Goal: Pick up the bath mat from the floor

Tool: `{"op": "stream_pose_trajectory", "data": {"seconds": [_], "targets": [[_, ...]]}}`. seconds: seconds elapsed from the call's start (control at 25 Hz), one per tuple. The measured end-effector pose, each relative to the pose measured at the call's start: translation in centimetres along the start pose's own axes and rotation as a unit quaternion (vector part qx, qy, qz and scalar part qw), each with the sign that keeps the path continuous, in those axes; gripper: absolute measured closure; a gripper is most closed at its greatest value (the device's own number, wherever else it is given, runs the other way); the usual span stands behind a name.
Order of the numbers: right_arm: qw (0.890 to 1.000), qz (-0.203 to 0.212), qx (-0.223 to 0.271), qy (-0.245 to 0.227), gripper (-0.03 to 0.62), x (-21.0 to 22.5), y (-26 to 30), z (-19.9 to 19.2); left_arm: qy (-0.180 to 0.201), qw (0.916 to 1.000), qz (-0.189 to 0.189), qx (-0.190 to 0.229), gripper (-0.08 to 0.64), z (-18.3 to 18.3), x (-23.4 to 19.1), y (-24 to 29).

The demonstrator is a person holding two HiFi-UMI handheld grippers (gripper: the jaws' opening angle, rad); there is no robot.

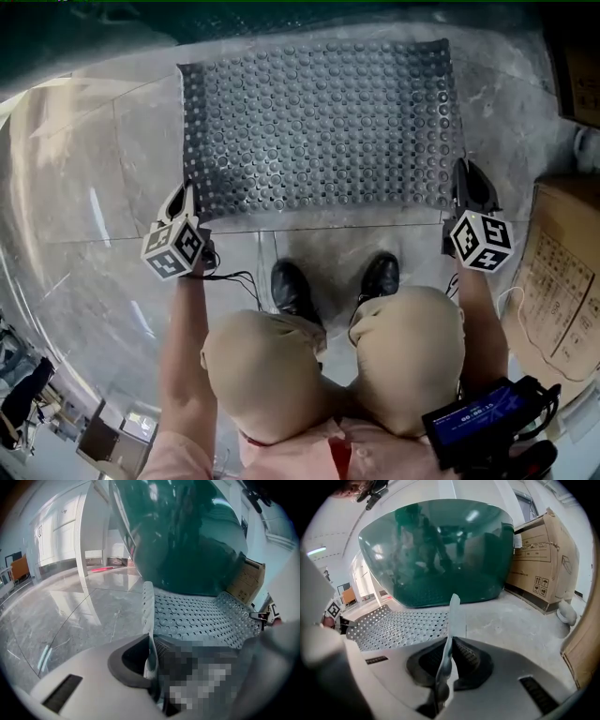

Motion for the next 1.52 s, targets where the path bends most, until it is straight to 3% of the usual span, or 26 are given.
{"op": "stream_pose_trajectory", "data": {"seconds": [0.76,1.52], "targets": [[0.998,0.054,0.0,-0.027,0.565,-4.5,-1.3,2.5,0.0,0.9988,-0.049,0.005,0.525,2.3,5.4,-2.2],[0.997,0.073,-0.002,-0.018,0.565,-9.0,-4.5,7.4,-0.011,0.9939,-0.11,0.002,0.526,6.4,8.6,-5.8]]}}
Point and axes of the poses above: the fingertips, and each gripper's own axes: y forward along the fingers, x to its right, z out of its top, the point moved 7 cm from there along -y, backward along the fingers, and after that the axes turned 1 degree about -y, right-handed, at the moved point
